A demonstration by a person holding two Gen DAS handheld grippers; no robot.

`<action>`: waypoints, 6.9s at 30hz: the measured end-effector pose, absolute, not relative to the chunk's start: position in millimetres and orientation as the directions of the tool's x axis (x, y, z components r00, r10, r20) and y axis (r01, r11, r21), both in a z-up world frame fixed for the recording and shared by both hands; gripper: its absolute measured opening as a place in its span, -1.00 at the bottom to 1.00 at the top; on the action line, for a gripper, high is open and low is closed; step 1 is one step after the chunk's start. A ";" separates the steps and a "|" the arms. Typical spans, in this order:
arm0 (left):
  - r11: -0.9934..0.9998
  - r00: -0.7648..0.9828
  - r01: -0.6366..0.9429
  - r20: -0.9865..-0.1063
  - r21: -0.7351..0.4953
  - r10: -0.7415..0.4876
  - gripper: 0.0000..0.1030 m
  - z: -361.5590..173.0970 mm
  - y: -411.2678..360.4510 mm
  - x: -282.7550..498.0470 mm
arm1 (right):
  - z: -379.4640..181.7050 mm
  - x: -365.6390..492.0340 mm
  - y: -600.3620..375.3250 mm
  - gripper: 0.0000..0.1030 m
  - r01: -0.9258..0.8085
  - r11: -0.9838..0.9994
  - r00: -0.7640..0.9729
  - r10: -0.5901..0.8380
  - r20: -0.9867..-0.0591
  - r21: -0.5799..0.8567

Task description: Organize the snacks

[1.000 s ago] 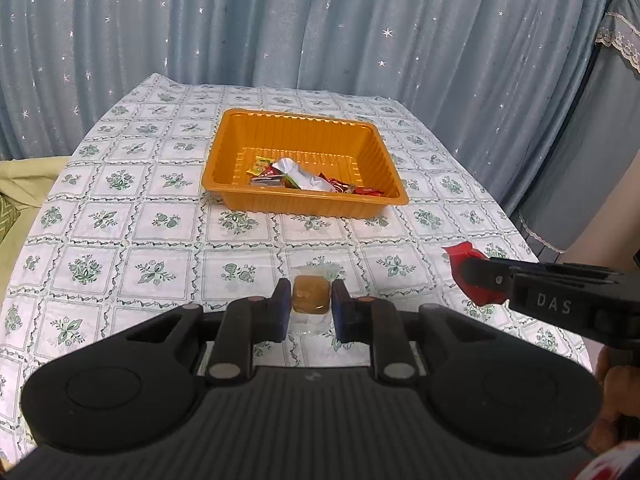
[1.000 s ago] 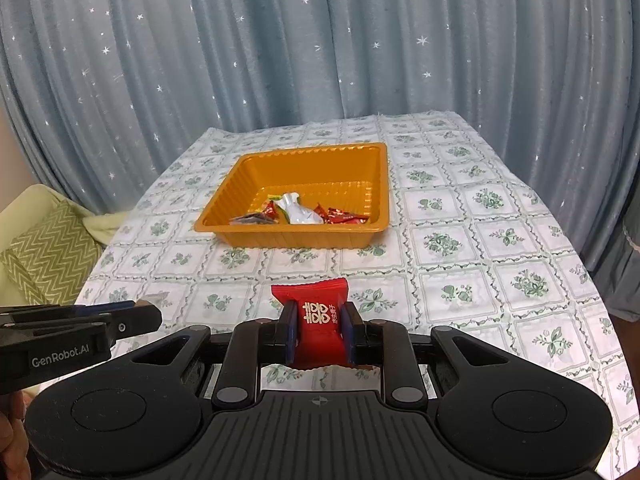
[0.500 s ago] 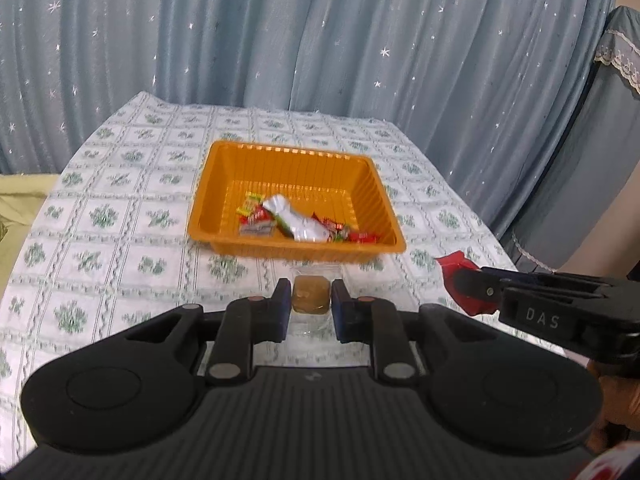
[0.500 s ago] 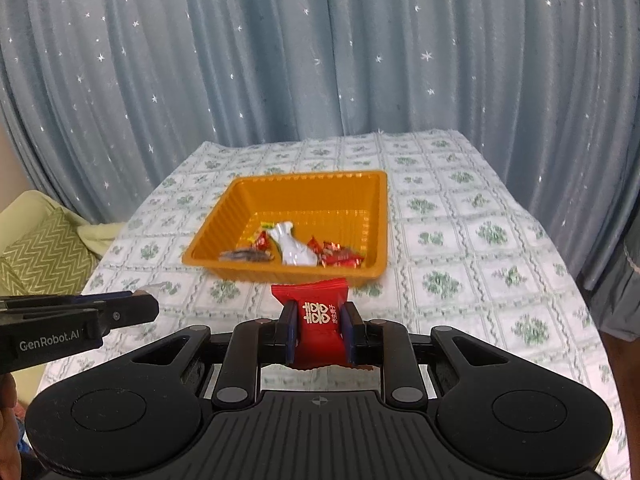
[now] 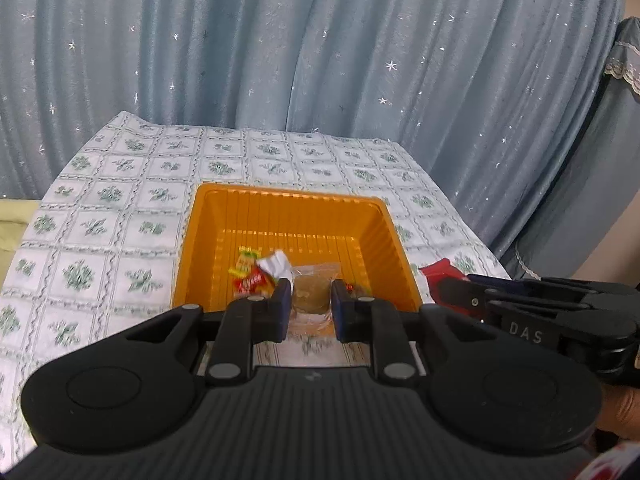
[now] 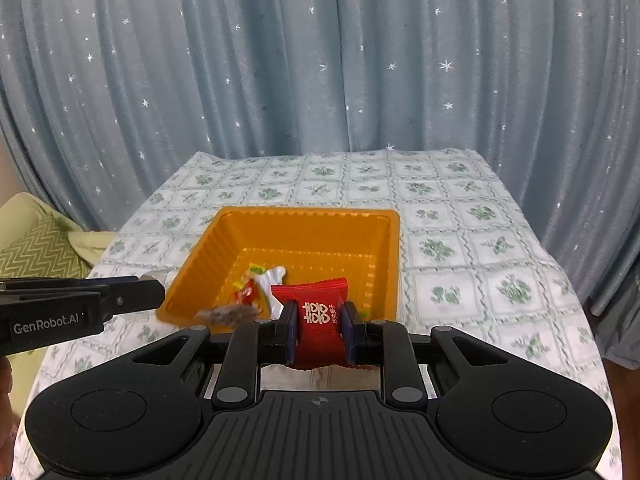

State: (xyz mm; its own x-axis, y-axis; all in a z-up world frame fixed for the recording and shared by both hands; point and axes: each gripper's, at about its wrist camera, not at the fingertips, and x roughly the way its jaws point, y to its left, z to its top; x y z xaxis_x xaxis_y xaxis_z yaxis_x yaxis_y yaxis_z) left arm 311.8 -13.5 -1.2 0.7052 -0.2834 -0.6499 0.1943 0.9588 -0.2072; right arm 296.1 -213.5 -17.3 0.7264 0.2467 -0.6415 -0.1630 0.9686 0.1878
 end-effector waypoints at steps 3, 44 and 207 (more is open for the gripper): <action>0.959 0.701 0.186 -0.655 -0.213 -0.282 -0.63 -8.6 -10.3 336.7 | -22.5 320.8 -213.1 -0.55 -0.166 0.968 0.725 0.250 -0.642 0.189; 0.975 0.678 0.137 -0.702 -0.173 -0.220 0.22 -62.0 4.7 423.1 | -68.5 430.8 -215.5 -0.55 -0.125 0.957 0.678 0.276 -0.682 0.263; 1.000 0.792 0.016 -0.610 -0.015 -0.021 1.00 52.0 -10.6 17.7 | 46.7 22.5 -218.9 0.33 -0.093 0.974 0.769 0.201 -0.606 0.205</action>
State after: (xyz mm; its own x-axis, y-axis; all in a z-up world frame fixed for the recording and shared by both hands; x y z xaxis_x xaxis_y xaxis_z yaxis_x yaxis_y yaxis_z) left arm 17.7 -10.6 52.0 0.7923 -0.0214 -0.6098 0.0158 0.9998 -0.0145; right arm 22.5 -218.9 46.7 0.7694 0.2008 -0.6064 -0.0930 0.9744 0.2046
